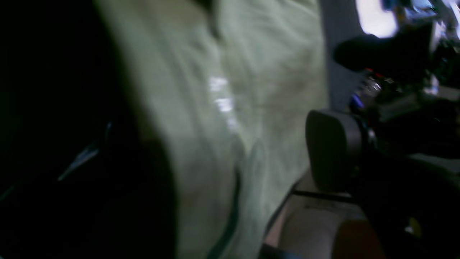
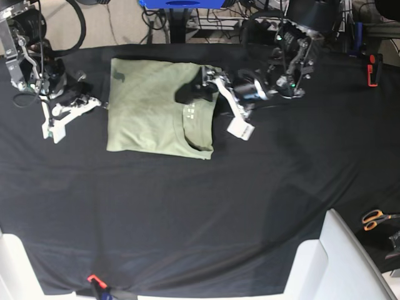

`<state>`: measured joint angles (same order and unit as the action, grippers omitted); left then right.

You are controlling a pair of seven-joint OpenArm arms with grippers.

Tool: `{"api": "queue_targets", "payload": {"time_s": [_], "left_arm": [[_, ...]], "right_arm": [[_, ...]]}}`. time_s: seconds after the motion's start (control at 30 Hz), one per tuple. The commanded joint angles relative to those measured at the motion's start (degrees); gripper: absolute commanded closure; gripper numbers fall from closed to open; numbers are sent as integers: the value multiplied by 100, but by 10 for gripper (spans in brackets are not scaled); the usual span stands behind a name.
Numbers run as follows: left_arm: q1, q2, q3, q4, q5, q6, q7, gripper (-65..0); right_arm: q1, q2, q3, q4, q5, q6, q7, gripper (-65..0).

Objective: Fold the T-shirt properly
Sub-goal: 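Grasp the folded shirt's collar edge with the left gripper and rotate it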

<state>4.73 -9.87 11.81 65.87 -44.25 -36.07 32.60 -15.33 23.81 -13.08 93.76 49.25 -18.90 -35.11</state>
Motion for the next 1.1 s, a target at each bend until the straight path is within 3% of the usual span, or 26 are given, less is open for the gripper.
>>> {"api": "queue_targets", "payload": {"time_s": [0.0,0.27,0.57,0.77,0.87,0.93,1.07], "left_arm": [[-73,-29,107,-24,78,34,138,-650],[-223,77,230,-288,78,368,129,-645],[-311,77,238,-305,78,394,129,0],[-416,42,256,-296,78,438,182,0],[-478,-20,265,-279,78,931,191,0],[-522,-169,326,-94,78,1159,191,0],[-759,-732,1047,389,78,1186,199,0]], "right_arm": [[26,67,20,88,20,39,61,0],[-45,67,38,88,20,39,61,0],[-54,58,20,88,28,39,61,0],[-54,58,20,88,37,39,61,0],[-54,49,20,88,37,39,61,0],[-54,49,20,88,37,39,61,0],[-54,49,20,88,46,39,61,0]]}}
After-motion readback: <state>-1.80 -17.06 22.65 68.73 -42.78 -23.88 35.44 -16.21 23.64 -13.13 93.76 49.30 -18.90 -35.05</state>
